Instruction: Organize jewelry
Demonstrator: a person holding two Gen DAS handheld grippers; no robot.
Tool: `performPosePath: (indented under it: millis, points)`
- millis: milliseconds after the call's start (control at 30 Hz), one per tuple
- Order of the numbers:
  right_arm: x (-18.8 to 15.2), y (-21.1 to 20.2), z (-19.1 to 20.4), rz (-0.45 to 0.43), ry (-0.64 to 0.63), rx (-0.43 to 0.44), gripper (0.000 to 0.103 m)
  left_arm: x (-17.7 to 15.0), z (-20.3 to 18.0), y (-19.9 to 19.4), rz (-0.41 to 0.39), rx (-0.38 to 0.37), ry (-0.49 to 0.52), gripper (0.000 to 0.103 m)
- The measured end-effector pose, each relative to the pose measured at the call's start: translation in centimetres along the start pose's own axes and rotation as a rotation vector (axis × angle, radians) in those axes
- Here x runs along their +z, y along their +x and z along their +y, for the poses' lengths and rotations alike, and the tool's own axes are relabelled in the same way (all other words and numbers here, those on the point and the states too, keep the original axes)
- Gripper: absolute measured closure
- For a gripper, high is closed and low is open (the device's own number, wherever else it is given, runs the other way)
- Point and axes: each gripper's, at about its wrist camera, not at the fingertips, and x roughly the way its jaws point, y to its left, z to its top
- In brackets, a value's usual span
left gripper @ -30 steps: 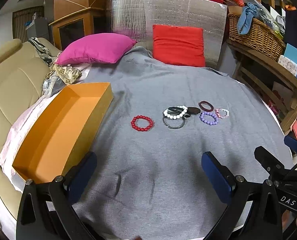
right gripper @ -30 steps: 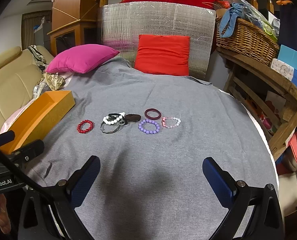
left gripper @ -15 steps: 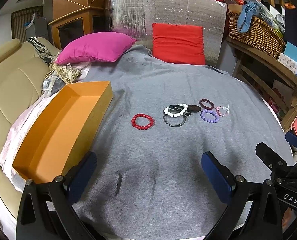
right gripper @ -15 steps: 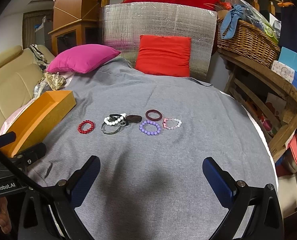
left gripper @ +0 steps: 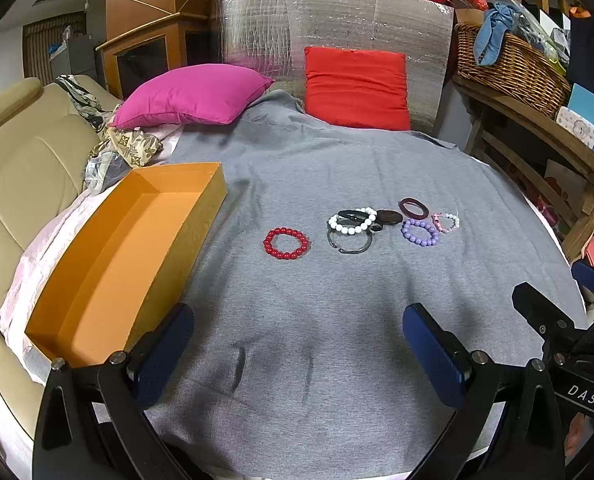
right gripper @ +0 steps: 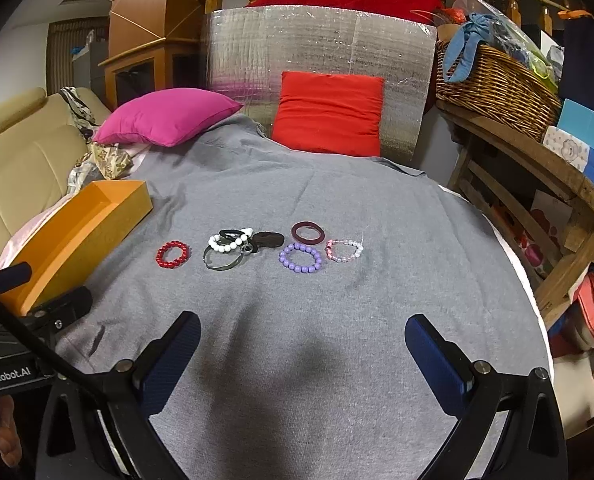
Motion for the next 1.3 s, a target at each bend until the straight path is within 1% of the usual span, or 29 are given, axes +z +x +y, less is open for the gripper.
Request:
performPosePath:
  millis: [433, 600, 1300]
  points:
    - [0.0, 0.09, 0.13, 0.002, -0.001, 0.001, 0.0, -0.07, 0.08, 0.0, 0.004, 0.003, -0.001, 0.0]
    - [-0.03, 0.09, 0.06, 0.004, -0.001, 0.001, 0.0, -0.12, 0.15, 0.02, 0.006, 0.016, -0.003, 0.0]
    - [-0.25, 0.26, 0.07, 0.009, 0.002, 0.003, 0.0, -0.37, 0.34, 0.39, 0.012, 0.013, -0.01, 0.0]
